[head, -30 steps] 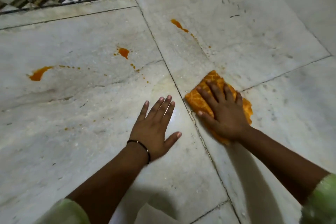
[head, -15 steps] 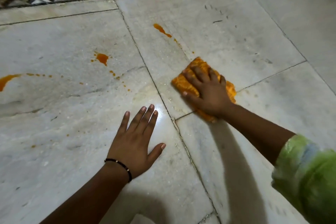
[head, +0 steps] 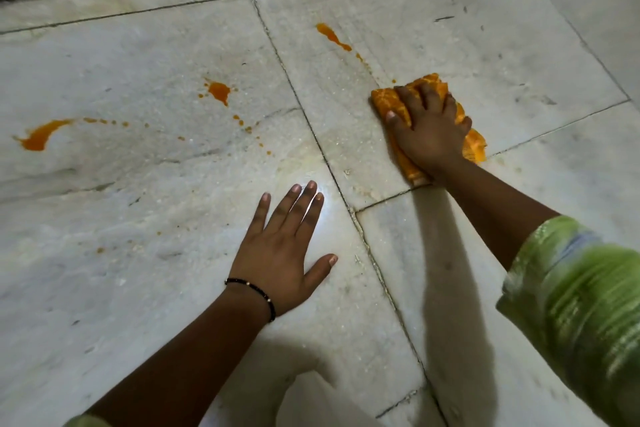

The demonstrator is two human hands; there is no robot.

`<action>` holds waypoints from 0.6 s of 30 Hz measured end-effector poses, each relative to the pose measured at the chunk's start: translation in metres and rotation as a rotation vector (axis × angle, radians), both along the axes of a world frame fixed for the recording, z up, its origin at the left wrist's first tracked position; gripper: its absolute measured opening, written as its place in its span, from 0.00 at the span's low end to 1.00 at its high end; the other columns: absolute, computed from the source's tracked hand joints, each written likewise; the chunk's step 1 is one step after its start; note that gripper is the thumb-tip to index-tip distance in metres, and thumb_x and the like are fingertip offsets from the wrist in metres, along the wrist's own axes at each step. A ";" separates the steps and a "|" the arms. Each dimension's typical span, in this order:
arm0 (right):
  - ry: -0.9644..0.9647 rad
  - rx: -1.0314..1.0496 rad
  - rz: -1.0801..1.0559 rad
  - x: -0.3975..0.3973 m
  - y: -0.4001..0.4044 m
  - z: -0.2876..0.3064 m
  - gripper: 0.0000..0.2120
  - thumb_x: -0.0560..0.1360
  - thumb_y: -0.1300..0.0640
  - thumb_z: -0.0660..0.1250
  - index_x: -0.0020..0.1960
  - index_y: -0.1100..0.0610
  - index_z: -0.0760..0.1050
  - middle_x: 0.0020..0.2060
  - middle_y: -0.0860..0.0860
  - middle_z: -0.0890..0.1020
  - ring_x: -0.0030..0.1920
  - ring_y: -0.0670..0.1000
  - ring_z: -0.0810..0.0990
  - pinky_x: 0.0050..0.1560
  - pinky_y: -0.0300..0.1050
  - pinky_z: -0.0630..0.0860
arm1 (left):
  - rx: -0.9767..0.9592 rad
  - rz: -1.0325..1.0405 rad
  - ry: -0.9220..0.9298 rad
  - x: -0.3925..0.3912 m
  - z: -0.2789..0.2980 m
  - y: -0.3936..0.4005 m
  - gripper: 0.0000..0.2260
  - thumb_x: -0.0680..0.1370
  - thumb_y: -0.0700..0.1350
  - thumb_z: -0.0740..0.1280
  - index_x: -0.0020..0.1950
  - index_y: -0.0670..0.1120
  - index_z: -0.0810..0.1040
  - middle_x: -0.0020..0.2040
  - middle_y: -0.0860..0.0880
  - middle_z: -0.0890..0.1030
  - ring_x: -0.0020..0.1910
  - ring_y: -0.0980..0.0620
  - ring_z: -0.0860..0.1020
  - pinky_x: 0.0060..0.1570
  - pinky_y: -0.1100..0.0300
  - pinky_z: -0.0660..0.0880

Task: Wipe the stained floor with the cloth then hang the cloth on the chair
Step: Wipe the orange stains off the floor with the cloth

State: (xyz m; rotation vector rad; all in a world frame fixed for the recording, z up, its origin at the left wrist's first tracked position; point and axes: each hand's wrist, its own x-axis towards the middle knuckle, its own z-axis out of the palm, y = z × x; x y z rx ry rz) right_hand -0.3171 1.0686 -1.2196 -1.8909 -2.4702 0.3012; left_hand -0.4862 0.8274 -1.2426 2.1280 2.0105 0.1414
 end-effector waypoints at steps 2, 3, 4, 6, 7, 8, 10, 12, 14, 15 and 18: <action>-0.034 0.033 0.189 0.007 -0.020 0.001 0.29 0.75 0.32 0.48 0.74 0.39 0.57 0.76 0.48 0.57 0.75 0.63 0.51 0.68 0.71 0.49 | 0.002 -0.002 0.001 0.001 0.000 0.000 0.34 0.77 0.64 0.47 0.77 0.45 0.49 0.78 0.47 0.51 0.76 0.50 0.50 0.72 0.43 0.49; -0.046 0.058 0.295 0.013 -0.032 -0.001 0.31 0.73 0.31 0.47 0.74 0.39 0.58 0.76 0.49 0.58 0.75 0.63 0.52 0.67 0.70 0.51 | 0.001 0.000 -0.002 -0.001 -0.002 0.000 0.34 0.77 0.64 0.48 0.77 0.45 0.50 0.78 0.47 0.51 0.76 0.50 0.50 0.72 0.43 0.49; -0.047 0.078 0.388 0.023 -0.041 0.000 0.32 0.72 0.31 0.47 0.73 0.40 0.59 0.75 0.49 0.61 0.74 0.63 0.55 0.67 0.69 0.54 | 0.003 0.000 -0.003 0.000 -0.001 0.000 0.34 0.77 0.64 0.48 0.77 0.45 0.50 0.78 0.47 0.51 0.76 0.50 0.50 0.72 0.43 0.49; -0.046 0.076 0.560 0.046 -0.045 0.006 0.32 0.72 0.29 0.49 0.71 0.43 0.63 0.72 0.51 0.66 0.71 0.62 0.60 0.65 0.67 0.59 | 0.011 -0.003 -0.007 0.000 -0.001 0.000 0.34 0.77 0.64 0.48 0.77 0.45 0.51 0.78 0.47 0.52 0.76 0.50 0.50 0.72 0.43 0.49; -0.051 0.064 0.602 0.054 -0.036 0.008 0.33 0.72 0.28 0.49 0.70 0.44 0.65 0.70 0.51 0.67 0.70 0.62 0.62 0.64 0.67 0.61 | 0.011 -0.001 -0.010 0.000 -0.002 0.000 0.34 0.77 0.64 0.47 0.77 0.45 0.51 0.78 0.47 0.52 0.76 0.50 0.50 0.72 0.43 0.49; -0.055 0.060 0.591 0.056 -0.024 0.009 0.34 0.71 0.27 0.49 0.69 0.46 0.65 0.70 0.52 0.68 0.70 0.61 0.63 0.64 0.67 0.62 | 0.012 0.002 -0.012 0.000 -0.002 -0.001 0.34 0.77 0.64 0.47 0.77 0.45 0.51 0.78 0.47 0.52 0.76 0.50 0.50 0.72 0.43 0.49; -0.035 0.076 0.391 0.043 -0.001 0.005 0.34 0.71 0.28 0.51 0.71 0.46 0.64 0.71 0.53 0.65 0.71 0.61 0.60 0.65 0.69 0.59 | 0.007 0.003 -0.011 -0.001 -0.002 -0.001 0.34 0.77 0.64 0.48 0.77 0.45 0.51 0.78 0.47 0.51 0.76 0.50 0.49 0.72 0.43 0.49; -0.018 0.055 0.107 0.008 0.008 0.001 0.31 0.74 0.32 0.52 0.73 0.43 0.59 0.74 0.53 0.59 0.74 0.62 0.54 0.67 0.71 0.53 | 0.000 0.007 -0.002 -0.001 -0.003 -0.001 0.34 0.77 0.64 0.47 0.77 0.46 0.51 0.78 0.48 0.51 0.76 0.50 0.49 0.72 0.43 0.48; -0.030 -0.010 -0.016 -0.032 -0.002 0.000 0.30 0.76 0.34 0.52 0.75 0.44 0.54 0.76 0.53 0.53 0.75 0.65 0.48 0.68 0.72 0.46 | 0.000 0.002 0.014 -0.002 -0.002 -0.001 0.34 0.77 0.65 0.47 0.77 0.46 0.51 0.78 0.47 0.51 0.76 0.50 0.49 0.72 0.43 0.47; -0.045 -0.022 0.009 -0.046 -0.013 0.002 0.31 0.76 0.35 0.51 0.76 0.45 0.53 0.77 0.54 0.52 0.75 0.66 0.47 0.68 0.72 0.45 | 0.005 0.000 0.020 -0.001 -0.001 0.000 0.34 0.77 0.65 0.47 0.77 0.46 0.52 0.78 0.47 0.52 0.76 0.49 0.50 0.72 0.43 0.47; -0.057 0.044 0.289 -0.067 -0.065 0.004 0.30 0.75 0.35 0.53 0.73 0.47 0.58 0.74 0.55 0.59 0.73 0.66 0.53 0.67 0.71 0.51 | 0.020 0.105 0.034 -0.012 0.008 -0.014 0.33 0.76 0.64 0.50 0.76 0.47 0.57 0.77 0.47 0.54 0.76 0.48 0.51 0.71 0.41 0.45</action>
